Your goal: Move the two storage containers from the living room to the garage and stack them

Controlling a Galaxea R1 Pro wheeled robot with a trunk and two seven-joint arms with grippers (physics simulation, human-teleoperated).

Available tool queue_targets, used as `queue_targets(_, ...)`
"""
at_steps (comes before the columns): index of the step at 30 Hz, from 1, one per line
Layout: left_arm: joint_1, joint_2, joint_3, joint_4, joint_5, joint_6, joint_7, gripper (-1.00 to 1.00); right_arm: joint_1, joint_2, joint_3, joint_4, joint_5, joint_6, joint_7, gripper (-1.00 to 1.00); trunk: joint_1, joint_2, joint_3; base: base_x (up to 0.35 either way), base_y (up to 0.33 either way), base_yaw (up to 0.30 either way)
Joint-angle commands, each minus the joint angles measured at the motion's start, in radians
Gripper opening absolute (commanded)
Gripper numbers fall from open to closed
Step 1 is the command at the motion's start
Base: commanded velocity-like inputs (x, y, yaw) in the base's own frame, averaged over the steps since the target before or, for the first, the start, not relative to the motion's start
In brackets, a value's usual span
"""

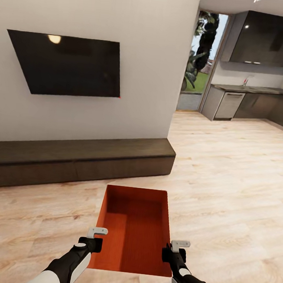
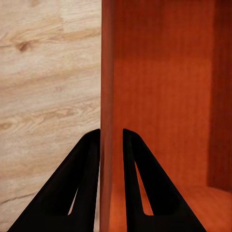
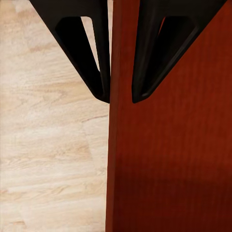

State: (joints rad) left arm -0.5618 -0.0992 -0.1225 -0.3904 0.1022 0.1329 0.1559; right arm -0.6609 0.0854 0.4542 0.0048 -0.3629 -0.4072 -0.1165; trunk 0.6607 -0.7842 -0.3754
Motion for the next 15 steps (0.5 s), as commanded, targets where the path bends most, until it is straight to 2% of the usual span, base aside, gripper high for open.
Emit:
queue_targets(1,0.000,0.001,-0.006,0.003,0.002,0.007,0.016,-1.00,-0.002,0.001,-0.029,-0.002,-0.012,-0.010,-0.005,-1.00,0.000,-0.001,0.001,0.000,0.000,0.000)
queue_targets(15,0.000,0.001,-0.005,0.004,0.004,0.007,0.016,-1.00,-0.002,0.001,-0.029,-0.002,-0.012,-0.010,-0.005,-1.00,0.000,-0.001,0.023,0.000,0.000,0.000)
